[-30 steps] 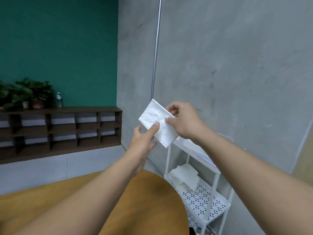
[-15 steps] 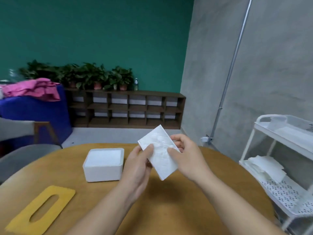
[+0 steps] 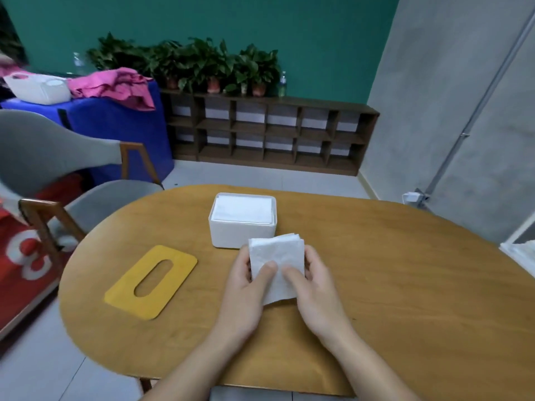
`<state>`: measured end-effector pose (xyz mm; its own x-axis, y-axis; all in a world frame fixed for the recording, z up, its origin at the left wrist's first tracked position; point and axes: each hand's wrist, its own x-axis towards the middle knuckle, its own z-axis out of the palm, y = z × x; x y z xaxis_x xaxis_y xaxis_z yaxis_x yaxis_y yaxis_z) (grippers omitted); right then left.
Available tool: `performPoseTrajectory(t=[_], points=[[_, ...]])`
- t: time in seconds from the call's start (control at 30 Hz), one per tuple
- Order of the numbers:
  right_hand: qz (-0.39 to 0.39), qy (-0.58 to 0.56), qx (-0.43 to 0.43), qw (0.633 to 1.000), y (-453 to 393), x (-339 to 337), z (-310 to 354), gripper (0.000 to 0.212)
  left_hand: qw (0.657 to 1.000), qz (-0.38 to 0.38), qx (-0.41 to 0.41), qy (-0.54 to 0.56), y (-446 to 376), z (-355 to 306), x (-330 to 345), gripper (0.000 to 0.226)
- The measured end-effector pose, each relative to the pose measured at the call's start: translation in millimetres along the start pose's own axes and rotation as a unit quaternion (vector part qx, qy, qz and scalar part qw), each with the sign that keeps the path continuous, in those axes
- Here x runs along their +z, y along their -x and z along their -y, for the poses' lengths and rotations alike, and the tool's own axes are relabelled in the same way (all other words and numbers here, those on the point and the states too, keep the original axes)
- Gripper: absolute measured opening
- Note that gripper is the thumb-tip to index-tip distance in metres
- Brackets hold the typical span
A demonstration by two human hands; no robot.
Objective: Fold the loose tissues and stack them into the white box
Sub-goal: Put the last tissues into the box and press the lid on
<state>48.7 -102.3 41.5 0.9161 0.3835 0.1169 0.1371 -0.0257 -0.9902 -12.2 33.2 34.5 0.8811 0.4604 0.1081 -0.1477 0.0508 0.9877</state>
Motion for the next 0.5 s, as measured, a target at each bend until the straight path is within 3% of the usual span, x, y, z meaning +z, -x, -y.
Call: performPoseTrajectory(t=[0.23,0.33,0.5], points=[[-0.004,-0.074,0.023,0.997,5.1,17.8,-42.9,0.032,0.999,-0.026,0.034,-0.024,8.8,42.3,2.3,0.025],[-0.001,-0.071,0.029,0.997,5.8,25.5,-50.3,0.041,0.998,-0.024,0.040,-0.039,6.4,47.2,3.6,0.027],[0.016,-0.064,0.031,0.997,4.2,22.4,-54.0,0.037,0.999,-0.010,0.024,-0.022,1.4,54.2,0.4,0.025]])
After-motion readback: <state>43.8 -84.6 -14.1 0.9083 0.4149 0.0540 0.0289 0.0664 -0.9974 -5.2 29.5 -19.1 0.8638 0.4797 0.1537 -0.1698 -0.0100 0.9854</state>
